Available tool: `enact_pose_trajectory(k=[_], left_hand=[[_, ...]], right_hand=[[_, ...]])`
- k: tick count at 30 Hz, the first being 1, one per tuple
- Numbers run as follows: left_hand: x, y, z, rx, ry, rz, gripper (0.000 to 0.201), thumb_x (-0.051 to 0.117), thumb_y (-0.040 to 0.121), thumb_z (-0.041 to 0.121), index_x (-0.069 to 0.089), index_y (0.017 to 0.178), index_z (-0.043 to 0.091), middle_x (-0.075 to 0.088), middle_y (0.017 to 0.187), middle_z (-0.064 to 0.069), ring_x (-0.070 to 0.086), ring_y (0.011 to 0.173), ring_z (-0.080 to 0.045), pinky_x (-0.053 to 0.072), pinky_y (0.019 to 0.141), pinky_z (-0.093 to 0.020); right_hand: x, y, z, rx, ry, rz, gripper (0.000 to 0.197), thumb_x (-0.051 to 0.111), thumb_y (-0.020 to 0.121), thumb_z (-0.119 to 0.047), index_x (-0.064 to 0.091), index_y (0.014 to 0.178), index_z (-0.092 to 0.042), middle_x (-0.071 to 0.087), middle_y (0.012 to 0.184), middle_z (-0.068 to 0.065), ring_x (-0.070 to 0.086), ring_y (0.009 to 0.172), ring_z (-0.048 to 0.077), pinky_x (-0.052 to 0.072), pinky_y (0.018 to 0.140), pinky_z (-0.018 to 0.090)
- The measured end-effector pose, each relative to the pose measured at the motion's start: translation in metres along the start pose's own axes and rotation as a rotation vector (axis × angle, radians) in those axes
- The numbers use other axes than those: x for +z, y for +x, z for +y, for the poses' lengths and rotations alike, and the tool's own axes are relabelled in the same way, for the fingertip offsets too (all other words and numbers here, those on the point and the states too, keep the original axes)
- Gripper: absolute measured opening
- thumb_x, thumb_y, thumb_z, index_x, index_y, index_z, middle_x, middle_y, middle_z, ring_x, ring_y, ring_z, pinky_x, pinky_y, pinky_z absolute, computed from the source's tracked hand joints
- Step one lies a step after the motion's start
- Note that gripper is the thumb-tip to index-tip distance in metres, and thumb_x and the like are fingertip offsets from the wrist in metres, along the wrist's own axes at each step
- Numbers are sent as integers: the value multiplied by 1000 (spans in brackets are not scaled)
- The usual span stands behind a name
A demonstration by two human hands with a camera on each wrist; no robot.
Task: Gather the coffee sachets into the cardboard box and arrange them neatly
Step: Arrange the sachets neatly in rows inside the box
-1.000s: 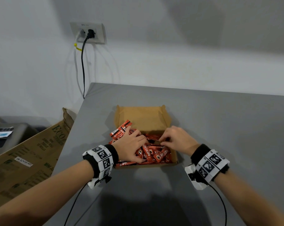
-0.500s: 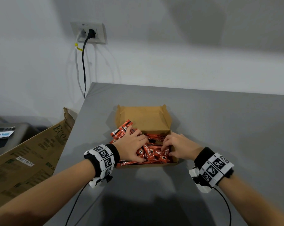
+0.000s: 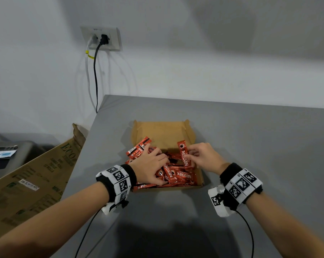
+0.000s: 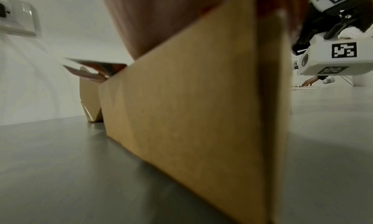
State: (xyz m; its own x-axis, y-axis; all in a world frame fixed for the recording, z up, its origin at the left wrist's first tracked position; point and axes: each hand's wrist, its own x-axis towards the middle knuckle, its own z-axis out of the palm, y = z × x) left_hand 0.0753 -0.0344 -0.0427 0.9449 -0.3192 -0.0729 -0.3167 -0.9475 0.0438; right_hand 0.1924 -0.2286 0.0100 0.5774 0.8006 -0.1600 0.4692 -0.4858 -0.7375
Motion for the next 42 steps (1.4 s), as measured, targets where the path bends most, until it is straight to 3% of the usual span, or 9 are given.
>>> enact_pose_trajectory(k=[4, 7, 11, 16, 20, 23, 26, 31, 42], left_hand=[[0, 1, 0, -3, 9, -2, 80, 29, 70, 71, 50, 126, 17, 52, 129, 4, 42, 116, -20, 9, 108, -56], [0, 1, 0, -6, 14, -6, 80, 29, 70, 72, 49, 126, 18, 52, 128, 4, 41, 117, -20, 9, 108, -55], [-1, 1, 0, -11, -1, -22, 82, 27, 69, 72, 48, 127, 18, 50, 130, 4, 39, 118, -19, 8, 108, -54], [1, 1, 0, 2, -6, 12, 78, 31, 70, 71, 51, 124, 18, 53, 126, 4, 42, 115, -20, 11, 108, -55], [1, 2, 0, -1, 10, 1, 80, 29, 70, 72, 51, 123, 17, 53, 127, 2, 43, 115, -20, 12, 108, -56], [2, 1, 0, 5, 16, 29, 78, 31, 69, 72, 54, 121, 18, 55, 122, 0, 46, 112, -20, 16, 106, -56], [1, 1, 0, 1, 5, 23, 79, 31, 69, 72, 53, 122, 17, 53, 122, -3, 45, 114, -20, 15, 106, -57], [0, 1, 0, -5, 27, 13, 80, 29, 68, 72, 52, 122, 18, 52, 122, -5, 45, 114, -22, 15, 107, -56], [5, 0, 0, 6, 33, 106, 73, 38, 69, 71, 56, 114, 17, 51, 112, -4, 50, 102, -20, 28, 102, -57]], right_hand=[[3, -3, -6, 18, 282, 56, 48, 52, 89, 5, 32, 123, -23, 61, 82, 13, 69, 60, 18, 55, 55, 22], [4, -5, -5, -1, 365, 112, 40, 47, 92, 5, 37, 118, -23, 59, 84, 18, 70, 63, 26, 57, 57, 28], [6, -3, 2, 6, 408, 175, 18, 43, 96, -1, 54, 99, -16, 63, 84, 15, 69, 63, 18, 58, 59, 25], [19, -4, 8, 6, 320, 283, 10, 54, 91, -1, 59, 91, -9, 67, 81, 14, 70, 67, 17, 58, 64, 26], [32, -5, 16, -20, 7, 373, 4, 67, 83, -11, 65, 84, -14, 69, 81, -3, 65, 69, 5, 52, 68, 16], [39, -4, 17, -39, -170, 430, 2, 71, 80, -16, 69, 79, -16, 68, 79, -5, 63, 75, 12, 53, 72, 30], [40, -4, 14, -14, -290, 432, 2, 71, 79, -17, 72, 80, -16, 61, 78, -7, 53, 85, 16, 46, 81, 33], [35, -1, 17, 97, -449, 352, 8, 69, 82, -31, 74, 84, -25, 66, 93, -7, 48, 94, 16, 37, 84, 33], [27, 8, 17, 108, -631, 308, 14, 68, 79, -41, 68, 85, -29, 69, 88, -12, 47, 95, 14, 21, 75, 33]])
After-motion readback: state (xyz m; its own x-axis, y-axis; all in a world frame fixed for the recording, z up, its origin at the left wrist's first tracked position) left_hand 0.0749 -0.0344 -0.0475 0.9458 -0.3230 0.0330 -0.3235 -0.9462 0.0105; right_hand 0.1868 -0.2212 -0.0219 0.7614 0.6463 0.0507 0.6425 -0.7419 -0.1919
